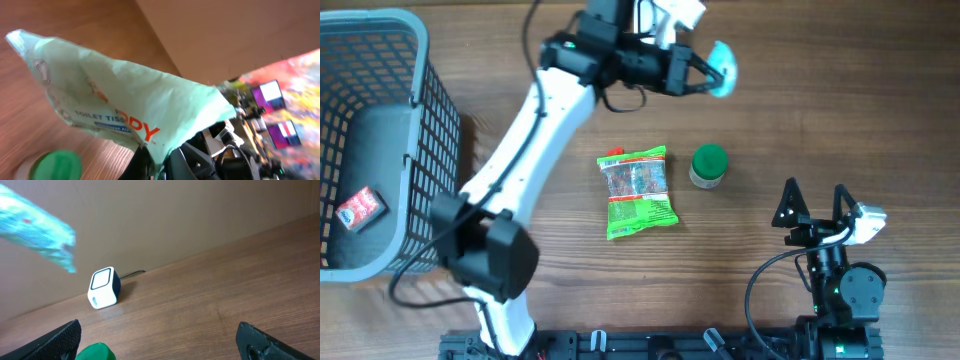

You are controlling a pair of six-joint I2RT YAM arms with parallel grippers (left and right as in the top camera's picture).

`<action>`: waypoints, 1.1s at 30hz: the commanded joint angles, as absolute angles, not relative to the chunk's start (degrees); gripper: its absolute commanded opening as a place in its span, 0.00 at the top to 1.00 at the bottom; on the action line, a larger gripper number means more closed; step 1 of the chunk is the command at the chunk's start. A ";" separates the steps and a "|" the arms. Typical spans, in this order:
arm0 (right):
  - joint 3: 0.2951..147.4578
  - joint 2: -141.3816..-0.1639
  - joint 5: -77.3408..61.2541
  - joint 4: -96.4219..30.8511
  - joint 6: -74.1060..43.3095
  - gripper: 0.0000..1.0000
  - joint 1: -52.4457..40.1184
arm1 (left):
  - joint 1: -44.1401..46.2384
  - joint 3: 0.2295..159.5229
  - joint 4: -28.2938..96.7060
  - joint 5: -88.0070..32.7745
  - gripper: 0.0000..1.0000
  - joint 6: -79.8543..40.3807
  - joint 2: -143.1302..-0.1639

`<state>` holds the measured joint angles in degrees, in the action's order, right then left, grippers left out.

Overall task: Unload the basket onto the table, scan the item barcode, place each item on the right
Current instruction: 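Hold the tissue pack under the scanner, then drop it right of the jar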

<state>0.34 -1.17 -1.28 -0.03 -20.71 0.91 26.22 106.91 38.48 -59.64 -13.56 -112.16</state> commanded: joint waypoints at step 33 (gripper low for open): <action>0.30 -0.80 -1.56 0.19 -19.88 0.00 0.67 | 40.86 106.72 22.79 -56.31 0.64 -24.73 -139.50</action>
<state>0.34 -1.17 -1.28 -0.01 -20.71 0.89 41.80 106.48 20.75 -59.40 -24.40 -138.56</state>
